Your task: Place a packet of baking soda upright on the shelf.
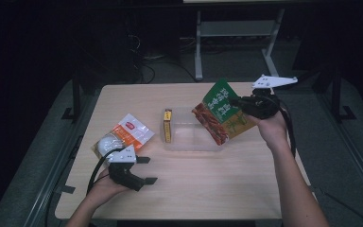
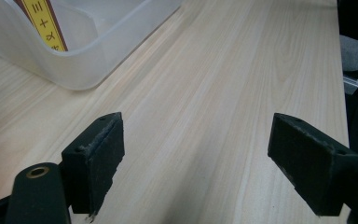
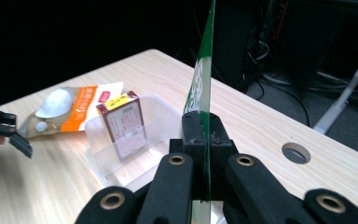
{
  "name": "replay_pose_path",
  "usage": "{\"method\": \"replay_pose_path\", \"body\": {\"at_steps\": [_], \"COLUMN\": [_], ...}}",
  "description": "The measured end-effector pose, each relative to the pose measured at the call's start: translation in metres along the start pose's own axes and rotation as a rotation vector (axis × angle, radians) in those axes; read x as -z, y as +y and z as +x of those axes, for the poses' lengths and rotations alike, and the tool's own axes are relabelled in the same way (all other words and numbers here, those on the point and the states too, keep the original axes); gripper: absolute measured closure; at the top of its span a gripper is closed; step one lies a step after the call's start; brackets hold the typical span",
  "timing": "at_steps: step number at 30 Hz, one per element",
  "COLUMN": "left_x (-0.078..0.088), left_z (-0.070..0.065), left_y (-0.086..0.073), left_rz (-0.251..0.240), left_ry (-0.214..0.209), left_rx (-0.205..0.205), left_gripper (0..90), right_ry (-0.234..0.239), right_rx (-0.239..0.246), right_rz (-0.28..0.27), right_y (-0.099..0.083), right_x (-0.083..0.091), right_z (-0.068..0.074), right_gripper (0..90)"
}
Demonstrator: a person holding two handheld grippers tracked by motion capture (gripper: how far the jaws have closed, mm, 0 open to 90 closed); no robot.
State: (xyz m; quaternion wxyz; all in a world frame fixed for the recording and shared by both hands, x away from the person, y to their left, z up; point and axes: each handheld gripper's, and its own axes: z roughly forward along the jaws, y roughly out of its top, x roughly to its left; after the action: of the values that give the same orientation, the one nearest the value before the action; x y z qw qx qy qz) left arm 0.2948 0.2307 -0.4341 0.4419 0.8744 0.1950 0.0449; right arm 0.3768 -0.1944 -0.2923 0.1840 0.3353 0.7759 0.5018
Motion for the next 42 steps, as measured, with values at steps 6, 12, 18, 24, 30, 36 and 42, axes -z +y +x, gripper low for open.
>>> {"method": "replay_pose_path", "body": {"at_steps": [6,12,18,24,30,36,42], "left_x": [-0.003,-0.003,-0.004,-0.003,-0.005,-0.005,-0.007], "left_z": [-0.003,-0.002,-0.003,-0.004,-0.005,-0.005,-0.006], "left_y": [-0.001,-0.001,-0.001,-0.001,-0.001,-0.001,-0.001], "left_rz": [0.016,0.019,0.019,0.020,0.016,0.017,0.021], "left_ry": [-0.008,-0.007,-0.008,-0.009,-0.012,-0.013,-0.011], "left_rx": [0.010,0.002,0.005,0.004,0.005,0.008,0.008], "left_gripper": [18.0,18.0,18.0,18.0,18.0,18.0,18.0], "right_ry": [-0.023,-0.028,-0.044,-0.036,-0.034,-0.028,-0.019], "right_rx": [-0.004,-0.003,0.007,-0.003,-0.011,-0.018,-0.033], "right_rz": [0.040,0.076,0.094,0.075,0.062,0.051,0.030], "right_y": [0.003,0.006,0.010,0.007,0.000,-0.012,-0.022], "right_x": [-0.011,-0.022,-0.026,-0.023,-0.017,-0.006,0.007], "right_z": [-0.002,-0.004,-0.005,-0.006,-0.007,-0.007,-0.004], "right_gripper": [90.0,90.0,89.6,84.2,79.4,69.4,66.0]}}
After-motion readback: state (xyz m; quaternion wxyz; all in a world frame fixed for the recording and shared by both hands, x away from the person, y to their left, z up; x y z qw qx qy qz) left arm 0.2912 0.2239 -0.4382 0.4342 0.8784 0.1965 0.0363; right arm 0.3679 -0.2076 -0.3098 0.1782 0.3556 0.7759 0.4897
